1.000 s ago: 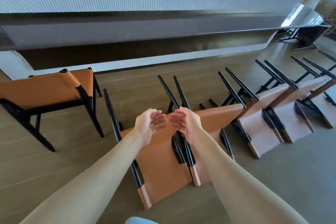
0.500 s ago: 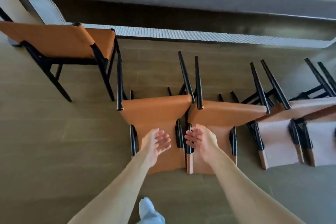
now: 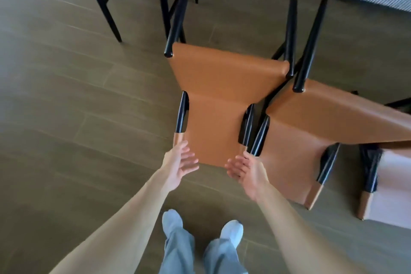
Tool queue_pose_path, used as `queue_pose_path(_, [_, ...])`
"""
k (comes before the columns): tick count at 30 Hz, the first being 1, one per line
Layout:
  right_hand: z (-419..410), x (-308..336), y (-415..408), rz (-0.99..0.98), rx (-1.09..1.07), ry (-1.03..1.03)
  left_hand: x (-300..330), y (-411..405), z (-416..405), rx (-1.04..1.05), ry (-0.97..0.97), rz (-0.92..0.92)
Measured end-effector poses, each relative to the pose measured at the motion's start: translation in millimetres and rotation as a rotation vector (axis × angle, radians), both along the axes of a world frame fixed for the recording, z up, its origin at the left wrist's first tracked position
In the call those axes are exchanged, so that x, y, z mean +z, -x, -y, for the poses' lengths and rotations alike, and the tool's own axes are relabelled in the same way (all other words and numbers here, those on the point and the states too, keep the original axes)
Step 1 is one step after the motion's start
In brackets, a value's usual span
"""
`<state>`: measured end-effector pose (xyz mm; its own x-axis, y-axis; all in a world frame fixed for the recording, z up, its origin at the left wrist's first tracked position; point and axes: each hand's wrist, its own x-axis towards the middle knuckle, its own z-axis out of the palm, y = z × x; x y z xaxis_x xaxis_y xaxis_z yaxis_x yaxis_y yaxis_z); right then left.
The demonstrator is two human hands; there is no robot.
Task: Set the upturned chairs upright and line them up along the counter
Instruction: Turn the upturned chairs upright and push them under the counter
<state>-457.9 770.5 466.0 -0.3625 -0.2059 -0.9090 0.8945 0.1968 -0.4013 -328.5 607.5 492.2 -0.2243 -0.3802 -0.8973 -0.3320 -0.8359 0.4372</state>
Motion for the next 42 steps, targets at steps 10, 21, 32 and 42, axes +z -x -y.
queue_pose_path(10, [-10, -265, -23, 0.059, -0.040, -0.002, -280, -13, -42, 0.120, -0.153, 0.023])
queue_pose_path(21, [-33, -504, -61, 0.213, -0.349, 0.053, -528, -21, -39, 0.120, -0.203, -0.052])
queue_pose_path(32, [4, -537, -42, 0.209, -0.576, 0.220, -560, 1, -38, 0.486, -0.336, -0.271])
queue_pose_path(42, [8, -431, -67, 0.318, -0.555, 0.130, -468, -28, -49, 0.552, -0.392, -0.186])
